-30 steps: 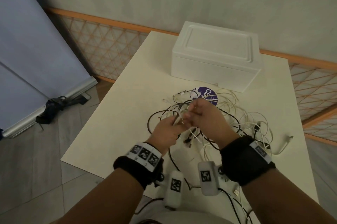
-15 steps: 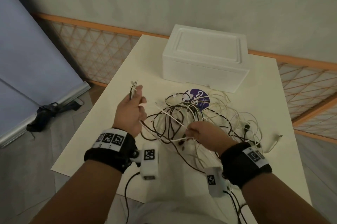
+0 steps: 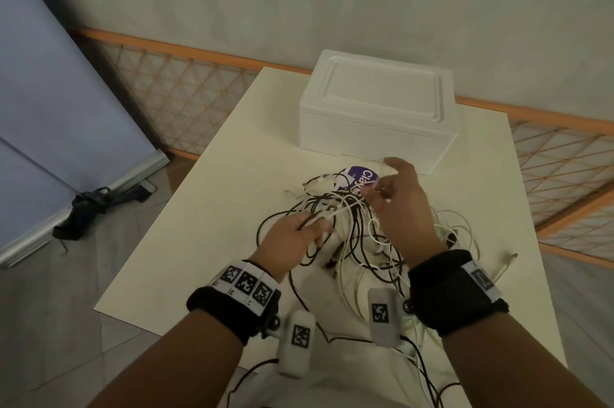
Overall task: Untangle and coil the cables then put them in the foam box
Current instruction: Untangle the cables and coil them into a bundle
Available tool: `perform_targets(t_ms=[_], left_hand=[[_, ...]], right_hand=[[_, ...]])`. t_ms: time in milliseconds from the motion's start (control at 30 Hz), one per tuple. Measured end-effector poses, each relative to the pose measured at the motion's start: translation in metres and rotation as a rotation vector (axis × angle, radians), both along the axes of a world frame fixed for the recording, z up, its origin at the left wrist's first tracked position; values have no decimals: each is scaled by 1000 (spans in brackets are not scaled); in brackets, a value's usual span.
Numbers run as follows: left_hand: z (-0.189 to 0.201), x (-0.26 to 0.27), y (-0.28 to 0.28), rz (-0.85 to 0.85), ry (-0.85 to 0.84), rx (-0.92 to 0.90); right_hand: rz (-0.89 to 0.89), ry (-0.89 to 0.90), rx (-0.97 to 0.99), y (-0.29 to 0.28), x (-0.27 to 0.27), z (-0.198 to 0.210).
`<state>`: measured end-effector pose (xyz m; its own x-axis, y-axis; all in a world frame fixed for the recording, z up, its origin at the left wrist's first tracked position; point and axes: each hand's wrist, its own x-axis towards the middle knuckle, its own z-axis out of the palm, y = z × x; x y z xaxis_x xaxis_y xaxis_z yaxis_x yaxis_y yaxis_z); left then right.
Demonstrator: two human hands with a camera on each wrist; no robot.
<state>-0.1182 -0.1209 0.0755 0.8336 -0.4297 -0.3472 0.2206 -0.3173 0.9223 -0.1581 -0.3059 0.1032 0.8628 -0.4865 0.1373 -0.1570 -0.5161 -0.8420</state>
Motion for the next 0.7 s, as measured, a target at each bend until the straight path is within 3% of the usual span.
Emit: perform_targets(t_ms=[100, 167, 267, 333, 500, 600, 700], left_hand=[[3, 8, 2, 57, -41, -13], [6, 11, 3, 52, -86, -34], [9, 11, 5, 158, -59, -134], [7, 12, 10, 250, 13, -214], [7, 10, 18, 135, 144, -271], [6, 14, 22, 319, 206, -330], [-3, 19, 28, 536, 421, -431]], right_hand=[[267, -40, -607, 9, -5, -10], [455, 22, -721, 19, -6, -17], [419, 134, -487, 23, -11, -16], [457, 169, -462, 23, -13, -14], [575, 60, -424, 32, -11, -15], [487, 193, -113, 37, -12, -6], [313, 151, 43, 38, -12, 1]])
